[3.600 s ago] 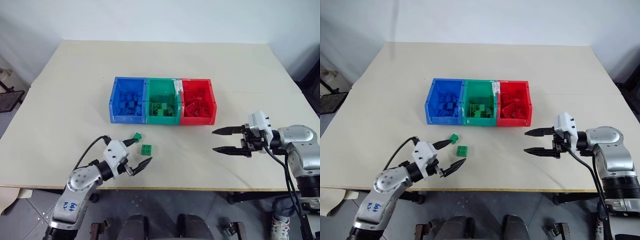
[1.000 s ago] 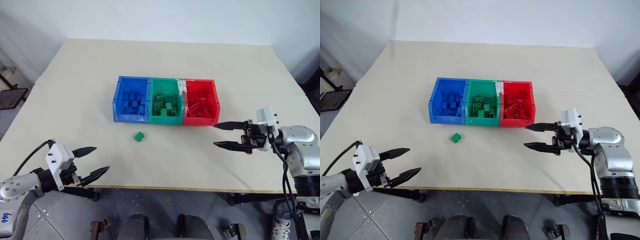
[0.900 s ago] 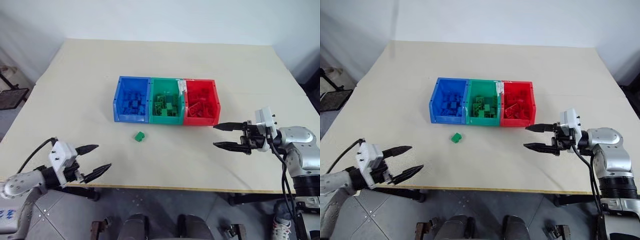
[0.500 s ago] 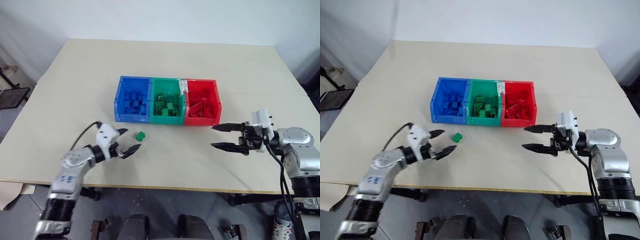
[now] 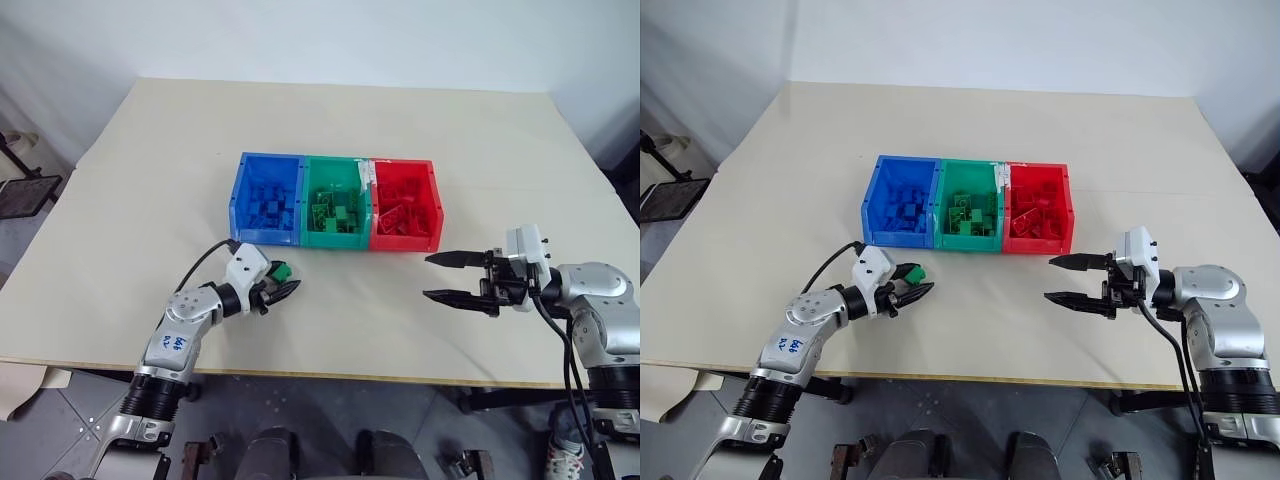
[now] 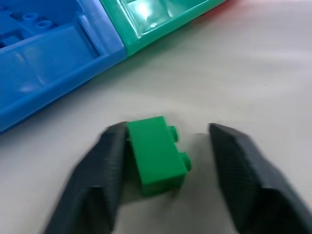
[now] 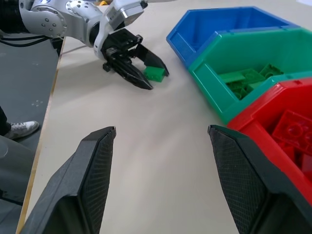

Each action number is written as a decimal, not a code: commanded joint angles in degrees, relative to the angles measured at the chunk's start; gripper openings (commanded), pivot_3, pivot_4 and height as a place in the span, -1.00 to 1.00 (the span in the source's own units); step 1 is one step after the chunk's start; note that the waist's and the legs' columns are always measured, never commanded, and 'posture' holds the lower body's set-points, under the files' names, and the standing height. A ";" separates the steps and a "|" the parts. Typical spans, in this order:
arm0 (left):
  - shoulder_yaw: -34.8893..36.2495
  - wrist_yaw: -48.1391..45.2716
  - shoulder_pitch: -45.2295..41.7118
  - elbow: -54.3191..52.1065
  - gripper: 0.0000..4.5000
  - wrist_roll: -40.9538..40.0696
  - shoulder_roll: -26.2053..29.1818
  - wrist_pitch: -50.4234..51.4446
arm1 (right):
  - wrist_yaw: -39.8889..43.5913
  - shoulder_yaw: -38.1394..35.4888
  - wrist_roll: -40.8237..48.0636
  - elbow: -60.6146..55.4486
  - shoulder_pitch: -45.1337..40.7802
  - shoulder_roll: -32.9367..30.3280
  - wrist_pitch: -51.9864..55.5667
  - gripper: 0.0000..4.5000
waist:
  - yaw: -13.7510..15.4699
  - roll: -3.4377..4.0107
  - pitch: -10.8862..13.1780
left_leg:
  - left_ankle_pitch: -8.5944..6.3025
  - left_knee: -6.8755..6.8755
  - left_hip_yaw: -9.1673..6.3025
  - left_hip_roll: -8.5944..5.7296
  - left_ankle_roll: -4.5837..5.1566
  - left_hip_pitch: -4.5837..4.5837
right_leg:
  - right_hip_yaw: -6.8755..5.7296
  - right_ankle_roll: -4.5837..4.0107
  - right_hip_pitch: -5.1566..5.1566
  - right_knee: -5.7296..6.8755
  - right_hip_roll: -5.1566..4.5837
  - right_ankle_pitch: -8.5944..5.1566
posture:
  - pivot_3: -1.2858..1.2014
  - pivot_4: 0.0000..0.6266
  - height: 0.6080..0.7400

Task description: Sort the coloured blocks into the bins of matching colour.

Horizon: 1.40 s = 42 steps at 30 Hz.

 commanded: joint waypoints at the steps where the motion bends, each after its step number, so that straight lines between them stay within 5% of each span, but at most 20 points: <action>1: -0.42 -1.06 1.83 -1.66 -0.41 -0.47 0.47 1.54 | -0.34 -1.91 0.99 -1.47 0.13 -1.27 -0.01 0.41 | -0.03 0.00 0.00 | 0.00 0.00 0.00 0.00 0.00 0.00 | 0.00 0.00 0.00 0.00 0.00 0.00 | 0.03 -0.52 1.00; 3: -0.46 -0.61 1.59 -2.88 -0.59 -0.76 -0.26 1.75 | -0.47 -1.85 0.96 -1.48 0.13 -1.26 -0.02 0.41 | -0.01 0.00 0.00 | 0.00 0.00 0.00 0.00 0.00 0.00 | 0.00 0.00 0.00 0.00 0.00 0.00 | 0.03 -0.52 1.00; 13: -2.51 6.24 -10.88 -3.58 -0.59 -0.38 -13.34 -0.54 | -2.15 -2.83 1.56 -3.38 1.88 -1.39 0.34 0.41 | 0.67 -0.07 0.03 | 0.04 0.06 -0.06 -0.10 0.06 -0.14 | -0.04 0.07 0.00 -0.06 -0.02 0.04 | 0.03 -0.52 1.00; 27: 1.22 14.71 -37.22 35.83 -0.59 4.80 -18.76 -21.46 | -11.27 -14.97 6.87 -2.46 3.37 0.97 -0.61 0.41 | 0.97 -0.11 0.05 | 0.08 0.01 0.09 -0.11 0.10 -0.11 | -0.06 0.10 -0.04 -0.09 0.06 0.05 | 0.03 -0.52 1.00; 32: 3.07 13.86 -41.75 44.94 0.17 4.12 -19.17 -25.88 | -13.09 -15.18 7.85 -3.86 3.95 2.05 -0.33 0.41 | 0.96 -0.12 0.05 | 0.08 0.00 0.11 -0.12 0.10 -0.12 | -0.07 0.11 -0.08 -0.08 0.05 0.05 | 0.03 -0.52 1.00; 38: 3.71 10.52 -40.67 42.36 0.99 3.21 -18.17 -27.47 | -13.87 -14.93 8.73 -4.03 3.28 2.18 -0.04 0.41 | 0.97 -0.12 0.05 | 0.08 0.01 0.10 -0.15 0.10 -0.14 | -0.06 0.13 -0.08 -0.08 0.05 0.07 | 0.03 -0.52 1.00; 42: 3.56 5.60 -36.15 33.12 0.99 1.53 -16.07 -24.22 | -13.15 -14.39 8.36 -2.89 2.47 1.50 -0.13 0.41 | 0.75 -0.11 0.05 | 0.08 0.00 0.10 -0.15 0.11 -0.13 | -0.05 0.14 -0.09 -0.07 0.06 0.07 | 0.03 -0.52 1.00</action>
